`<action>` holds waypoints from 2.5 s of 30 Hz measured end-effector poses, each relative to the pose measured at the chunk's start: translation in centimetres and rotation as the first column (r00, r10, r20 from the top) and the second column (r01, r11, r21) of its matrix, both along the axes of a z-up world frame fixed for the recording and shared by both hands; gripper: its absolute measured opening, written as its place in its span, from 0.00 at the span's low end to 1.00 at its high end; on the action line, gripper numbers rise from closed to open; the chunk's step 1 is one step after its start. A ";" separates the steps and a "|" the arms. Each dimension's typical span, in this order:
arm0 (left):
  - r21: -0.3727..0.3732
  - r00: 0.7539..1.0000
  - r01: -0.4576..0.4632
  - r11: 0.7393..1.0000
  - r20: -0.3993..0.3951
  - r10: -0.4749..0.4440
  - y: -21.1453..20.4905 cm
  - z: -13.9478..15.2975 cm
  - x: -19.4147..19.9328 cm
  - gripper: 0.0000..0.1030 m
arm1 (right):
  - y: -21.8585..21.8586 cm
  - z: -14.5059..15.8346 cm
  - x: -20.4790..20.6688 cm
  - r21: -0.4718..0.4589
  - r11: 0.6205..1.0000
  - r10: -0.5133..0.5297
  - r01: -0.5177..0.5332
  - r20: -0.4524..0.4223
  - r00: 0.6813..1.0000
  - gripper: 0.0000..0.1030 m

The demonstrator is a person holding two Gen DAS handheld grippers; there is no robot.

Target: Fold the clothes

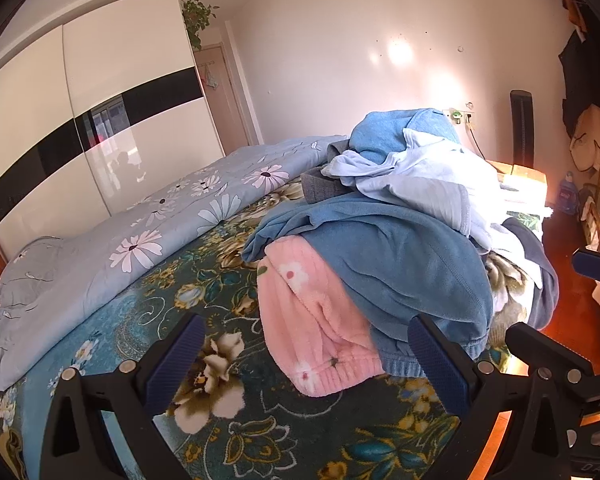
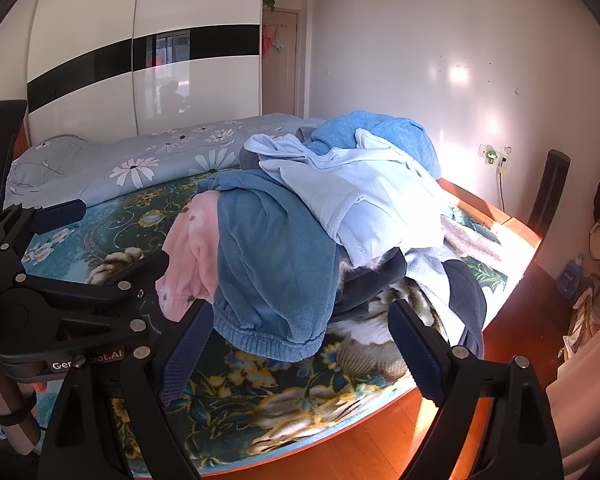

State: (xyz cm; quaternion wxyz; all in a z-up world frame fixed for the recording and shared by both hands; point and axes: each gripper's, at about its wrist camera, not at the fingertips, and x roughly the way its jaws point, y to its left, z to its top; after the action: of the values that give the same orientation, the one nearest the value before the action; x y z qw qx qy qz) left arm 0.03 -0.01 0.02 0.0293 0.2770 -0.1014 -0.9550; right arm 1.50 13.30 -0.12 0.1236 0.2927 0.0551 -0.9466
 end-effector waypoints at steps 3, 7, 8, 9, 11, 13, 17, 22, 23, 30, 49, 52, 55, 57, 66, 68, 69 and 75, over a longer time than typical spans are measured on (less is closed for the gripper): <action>-0.001 1.000 0.000 1.000 -0.013 0.000 -0.1 0.1 0.2 1.00 | -0.1 0.2 0.2 0.005 1.000 0.000 0.000 -0.014 1.000 0.87; -0.007 1.000 0.001 1.000 -0.023 -0.002 -0.1 0.3 0.3 1.00 | 0.0 0.4 0.5 0.003 1.000 -0.002 0.002 -0.024 1.000 0.87; -0.012 1.000 0.002 1.000 -0.028 -0.003 0.0 0.4 0.4 1.00 | 0.0 0.3 0.4 0.001 1.000 -0.004 0.004 -0.018 1.000 0.87; -0.015 1.000 0.002 1.000 -0.031 -0.003 0.1 0.4 0.6 1.00 | 0.0 0.3 0.4 0.002 1.000 -0.005 0.005 -0.016 1.000 0.87; -0.023 1.000 0.000 1.000 -0.026 0.000 0.3 0.6 0.5 1.00 | 0.1 0.4 0.4 0.003 1.000 -0.001 0.001 -0.018 1.000 0.87; -0.022 1.000 -0.006 1.000 -0.022 0.005 0.3 0.7 0.6 1.00 | 0.1 0.5 0.5 0.001 1.000 0.001 -0.001 -0.023 1.000 0.87; -0.013 1.000 0.004 1.000 -0.023 -0.005 0.3 1.2 0.9 1.00 | 0.2 1.0 0.8 -0.005 1.000 0.008 -0.008 -0.036 0.999 0.87; -0.040 0.998 0.005 0.999 -0.059 -0.007 0.5 2.3 1.5 1.00 | 0.3 1.8 1.2 -0.014 1.000 0.018 -0.019 -0.058 0.998 0.87; -0.047 0.998 0.006 0.999 -0.068 -0.009 0.6 2.6 1.7 1.00 | 0.3 2.1 1.3 -0.017 1.000 0.021 -0.022 -0.062 0.998 0.87; -0.078 0.993 0.002 0.997 -0.118 -0.012 0.6 4.7 2.1 1.00 | 0.3 3.7 1.3 -0.037 0.999 0.032 -0.035 -0.072 0.997 0.87; -0.039 0.997 0.038 0.999 -0.063 -0.040 0.2 7.8 1.5 1.00 | 0.2 6.8 1.4 -0.067 0.995 0.060 -0.068 -0.111 0.992 0.87; -0.045 0.998 0.030 0.999 -0.057 -0.033 0.3 8.3 1.3 1.00 | 0.3 7.1 1.2 -0.066 0.995 0.065 -0.073 -0.118 0.991 0.87; -0.041 0.997 0.022 0.999 -0.073 -0.025 0.2 8.6 1.4 1.00 | 0.3 7.5 1.2 -0.079 0.994 0.070 -0.080 -0.129 0.989 0.87; -0.035 0.997 0.018 0.999 -0.079 -0.021 0.1 8.8 1.4 1.00 | 0.3 7.6 1.1 -0.082 0.993 0.072 -0.084 -0.140 0.988 0.87; 0.006 0.997 0.040 0.999 -0.060 -0.039 -0.3 8.0 1.1 1.00 | 0.8 7.0 0.3 -0.103 0.991 0.073 -0.085 -0.118 0.990 0.96; 0.002 0.998 0.039 0.999 -0.057 -0.039 -0.3 7.7 1.0 1.00 | 0.6 6.7 0.0 -0.098 0.991 0.076 -0.087 -0.109 0.991 0.96; 0.002 0.998 0.040 0.999 -0.058 -0.039 -0.3 7.6 0.9 1.00 | 0.6 6.5 -0.1 -0.095 0.992 0.077 -0.087 -0.105 0.991 0.96; -0.014 0.996 0.027 1.000 -0.083 -0.028 -1.5 6.7 0.9 1.00 | 1.9 6.1 -1.2 -0.109 0.990 0.072 -0.084 -0.104 0.992 0.96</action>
State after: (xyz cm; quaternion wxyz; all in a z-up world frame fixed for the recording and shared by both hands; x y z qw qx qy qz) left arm 0.97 -1.53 6.69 0.0223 0.2353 -0.1100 -0.9654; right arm 0.29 15.18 6.00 0.1741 0.2352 0.0187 -0.9560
